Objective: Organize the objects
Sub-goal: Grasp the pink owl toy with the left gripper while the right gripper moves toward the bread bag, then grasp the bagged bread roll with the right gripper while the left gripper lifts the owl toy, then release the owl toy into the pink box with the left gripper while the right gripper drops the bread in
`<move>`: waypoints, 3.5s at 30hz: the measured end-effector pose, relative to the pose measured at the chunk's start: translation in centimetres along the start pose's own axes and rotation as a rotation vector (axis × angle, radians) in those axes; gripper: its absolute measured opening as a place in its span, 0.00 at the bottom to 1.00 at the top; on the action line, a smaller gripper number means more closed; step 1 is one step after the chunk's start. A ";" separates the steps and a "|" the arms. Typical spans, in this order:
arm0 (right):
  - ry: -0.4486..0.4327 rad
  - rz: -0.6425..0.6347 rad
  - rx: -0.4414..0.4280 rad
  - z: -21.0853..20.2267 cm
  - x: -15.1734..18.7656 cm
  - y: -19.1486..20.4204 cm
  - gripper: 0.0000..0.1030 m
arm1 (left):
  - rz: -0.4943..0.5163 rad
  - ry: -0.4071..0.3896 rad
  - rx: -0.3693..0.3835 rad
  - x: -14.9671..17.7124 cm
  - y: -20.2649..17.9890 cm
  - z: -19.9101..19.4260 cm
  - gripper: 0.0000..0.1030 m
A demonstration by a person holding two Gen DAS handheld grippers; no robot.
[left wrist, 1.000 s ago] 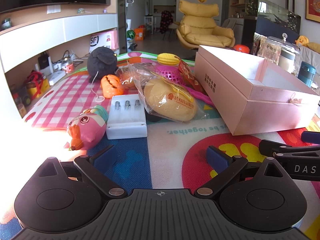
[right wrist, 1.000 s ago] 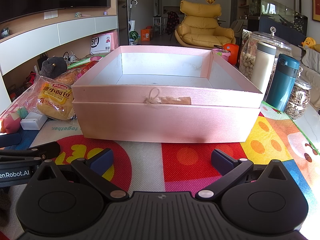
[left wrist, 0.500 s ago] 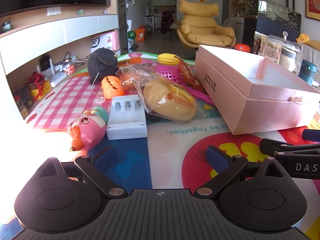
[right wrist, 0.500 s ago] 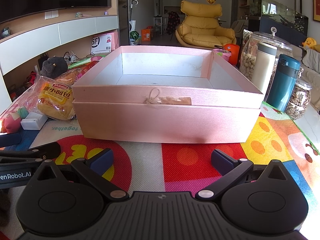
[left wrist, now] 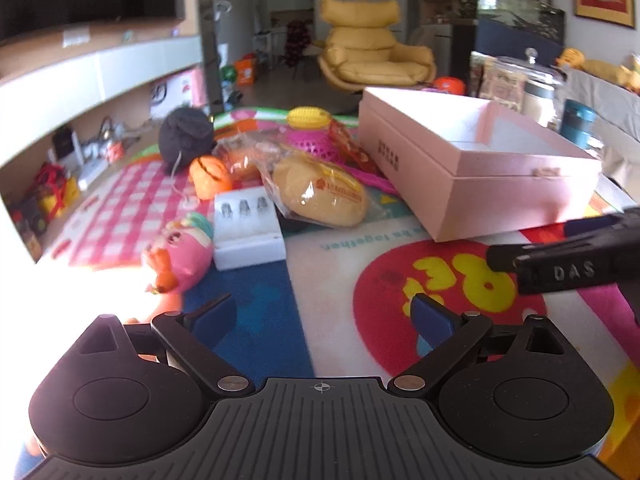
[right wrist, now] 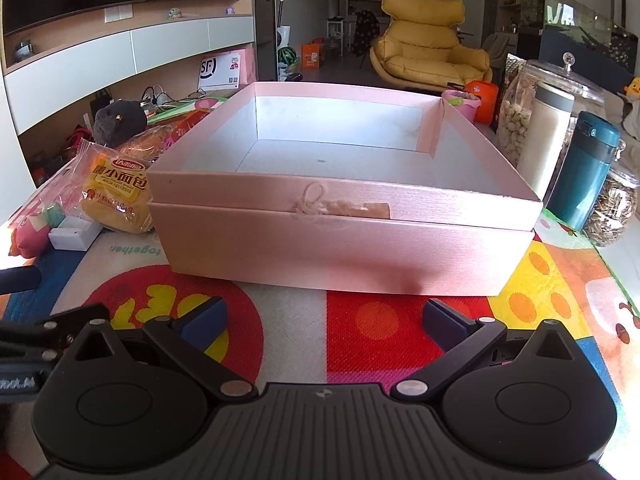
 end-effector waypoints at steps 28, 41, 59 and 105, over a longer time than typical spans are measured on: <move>0.105 0.086 0.094 0.2 -0.4 2.2 1.00 | -0.176 -0.030 0.090 -2.7 10.7 2.1 0.51; 0.063 0.025 -0.054 -1.9 -1.1 4.6 1.00 | 0.004 0.021 0.281 1.5 6.2 -3.7 0.48; -0.063 -0.365 -0.153 1.5 -7.9 18.0 0.64 | -0.027 0.057 0.265 2.5 5.5 -4.3 0.50; -0.364 -0.101 -0.073 -6.7 -10.4 -1.2 0.85 | -0.006 -0.126 0.326 -14.9 1.9 5.9 0.49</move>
Point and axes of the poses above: each gripper's, at about its wrist camera, not at the fingertips, and z roughly the way its jaws point, y to its left, x to its underside, the point moved 7 cm from there along z, roughly the way its jaws point, and after that the axes turned 5 degrees about x, right-handed, at the moved point
